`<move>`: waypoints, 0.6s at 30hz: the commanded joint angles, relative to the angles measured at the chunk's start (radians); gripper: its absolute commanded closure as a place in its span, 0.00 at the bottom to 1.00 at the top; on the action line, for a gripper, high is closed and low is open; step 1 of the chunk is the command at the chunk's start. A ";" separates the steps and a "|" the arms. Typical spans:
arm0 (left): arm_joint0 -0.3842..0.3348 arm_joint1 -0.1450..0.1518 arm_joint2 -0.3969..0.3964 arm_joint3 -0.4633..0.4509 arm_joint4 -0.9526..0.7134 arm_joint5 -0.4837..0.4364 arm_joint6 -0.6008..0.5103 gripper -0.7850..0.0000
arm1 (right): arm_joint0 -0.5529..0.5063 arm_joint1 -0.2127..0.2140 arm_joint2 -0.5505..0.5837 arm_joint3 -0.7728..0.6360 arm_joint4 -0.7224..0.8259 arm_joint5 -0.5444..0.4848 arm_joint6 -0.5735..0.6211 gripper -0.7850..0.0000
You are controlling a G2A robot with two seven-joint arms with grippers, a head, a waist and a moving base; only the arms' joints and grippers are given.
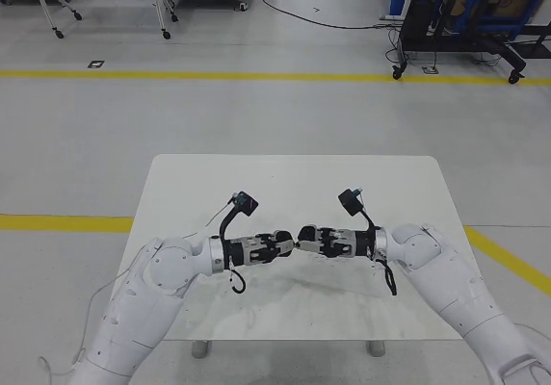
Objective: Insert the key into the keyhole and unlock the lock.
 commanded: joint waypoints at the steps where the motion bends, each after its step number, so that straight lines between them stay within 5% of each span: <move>1: -0.001 0.001 0.002 0.000 0.001 -0.002 0.003 1.00 | 0.001 0.004 -0.012 -0.003 0.014 -0.004 -0.004 0.67; 8: -0.001 0.005 0.011 -0.002 -0.002 0.002 0.017 1.00 | 0.020 0.023 -0.065 -0.005 0.069 -0.014 -0.014 0.65; 13: -0.003 0.008 0.013 -0.002 0.000 -0.001 0.023 1.00 | 0.037 0.034 -0.091 0.005 0.090 -0.013 -0.013 1.00; 18: -0.002 0.011 0.019 -0.004 0.006 0.000 0.029 1.00 | 0.050 0.042 -0.113 0.007 0.101 -0.016 -0.016 1.00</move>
